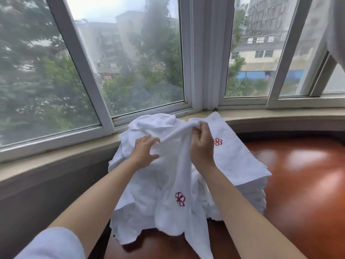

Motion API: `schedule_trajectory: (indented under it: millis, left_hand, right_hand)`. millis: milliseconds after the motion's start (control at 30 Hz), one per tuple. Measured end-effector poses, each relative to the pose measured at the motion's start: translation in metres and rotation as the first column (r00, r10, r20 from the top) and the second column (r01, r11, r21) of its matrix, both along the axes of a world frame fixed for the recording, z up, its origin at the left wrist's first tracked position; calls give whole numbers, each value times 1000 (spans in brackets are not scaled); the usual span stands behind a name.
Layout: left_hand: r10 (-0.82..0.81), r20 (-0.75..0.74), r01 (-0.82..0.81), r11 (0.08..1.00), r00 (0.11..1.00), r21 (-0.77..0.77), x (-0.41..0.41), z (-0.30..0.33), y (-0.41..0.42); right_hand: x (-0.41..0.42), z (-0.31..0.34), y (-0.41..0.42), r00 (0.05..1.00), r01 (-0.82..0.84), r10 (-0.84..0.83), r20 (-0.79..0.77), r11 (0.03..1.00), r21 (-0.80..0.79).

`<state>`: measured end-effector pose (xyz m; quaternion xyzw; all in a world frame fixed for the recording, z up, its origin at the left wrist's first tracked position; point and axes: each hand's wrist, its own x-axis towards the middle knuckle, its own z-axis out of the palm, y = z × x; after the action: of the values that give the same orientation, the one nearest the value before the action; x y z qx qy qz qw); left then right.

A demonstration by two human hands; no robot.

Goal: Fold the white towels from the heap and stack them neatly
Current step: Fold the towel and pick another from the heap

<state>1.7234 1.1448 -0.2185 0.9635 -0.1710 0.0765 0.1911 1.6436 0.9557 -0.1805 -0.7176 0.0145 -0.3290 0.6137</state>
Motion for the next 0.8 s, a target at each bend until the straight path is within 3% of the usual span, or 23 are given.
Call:
schedule_trajectory:
  millis: [67,133,200,233,300,400,467,567,667,733,800]
  left_hand:
    - [-5,93,31,958,996,-285,2,11,-7]
    - [38,48,-15,912,998,-411,4,20,-11]
    - [-25,61,41,957,998,-287,9,25,-13]
    - [-73,18,75,984,997,-165,13,22,-13]
    - [-60,-46,56,995,997,-77,17,15,-15]
    - [-28,-34,23,991,999,-131,23,11,-18]
    - [-50,-66,34,975,997,-221,17,16,-19]
    - [-86,-108,13,837,990,-547,5,45,-18]
    - [-345,-164,41,516,924,-856,-11,84,-10]
    - [-525,-172,9,325,833,-946,-22,95,-3]
    - [-487,-190,-14,341,852,-940,-28,90,7]
  right_hand:
    - [3,11,-10,998,63,-66,25,994,91]
    - [6,15,-15,995,102,-99,-28,981,168]
    - [5,15,-10,996,79,-71,-46,971,225]
    - [4,18,-4,998,57,-53,-25,971,231]
    - [1,27,7,997,14,-30,69,974,225]
    - [2,42,8,985,44,-77,152,977,209]
    - [6,40,0,990,120,-132,50,973,197]
    - [7,19,-7,976,-22,50,-212,991,135]
    - [-1,-7,13,816,-412,371,-444,911,4]
    - [0,-18,32,781,-463,408,-473,887,1]
    - [2,-18,44,807,-396,370,-460,917,42]
